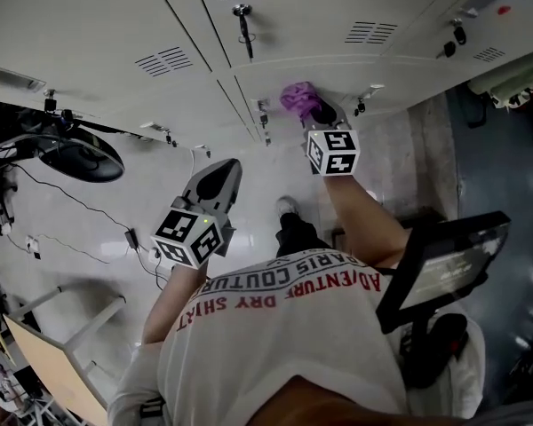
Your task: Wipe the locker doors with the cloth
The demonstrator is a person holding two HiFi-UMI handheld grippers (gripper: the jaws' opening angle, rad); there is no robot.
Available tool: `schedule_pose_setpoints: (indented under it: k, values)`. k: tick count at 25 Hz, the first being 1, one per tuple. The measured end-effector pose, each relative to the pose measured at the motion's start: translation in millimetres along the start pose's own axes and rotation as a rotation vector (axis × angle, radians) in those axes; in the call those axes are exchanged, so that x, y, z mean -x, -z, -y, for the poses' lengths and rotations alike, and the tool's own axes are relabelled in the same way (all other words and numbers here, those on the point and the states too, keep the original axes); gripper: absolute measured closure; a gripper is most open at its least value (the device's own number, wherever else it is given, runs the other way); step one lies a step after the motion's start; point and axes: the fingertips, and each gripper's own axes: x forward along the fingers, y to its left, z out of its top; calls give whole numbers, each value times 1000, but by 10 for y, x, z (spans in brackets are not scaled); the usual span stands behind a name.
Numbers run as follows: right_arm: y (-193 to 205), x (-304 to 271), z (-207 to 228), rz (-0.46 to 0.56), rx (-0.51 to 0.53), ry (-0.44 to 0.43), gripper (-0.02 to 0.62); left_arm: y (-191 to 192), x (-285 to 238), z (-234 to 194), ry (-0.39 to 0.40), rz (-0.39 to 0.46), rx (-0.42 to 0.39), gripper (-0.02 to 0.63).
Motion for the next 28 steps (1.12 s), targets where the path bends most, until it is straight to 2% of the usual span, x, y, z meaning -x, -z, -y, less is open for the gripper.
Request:
schedule_pose_setpoints:
  k: [8,15,24,28]
  values:
    - [-12,287,775,5,-9,146,525,51,-206,216,61,-27,-19,604]
    - [-16,450,1241,2,-37,232,525,66,-263,216,72,-37,-26,604]
    - [12,491,1206,-7,-70,250,525,27,-209,159,63,-16,-20,604]
    - [-28,530,867,7,-63,166,525,31,-132,63,42,-4,-7,604]
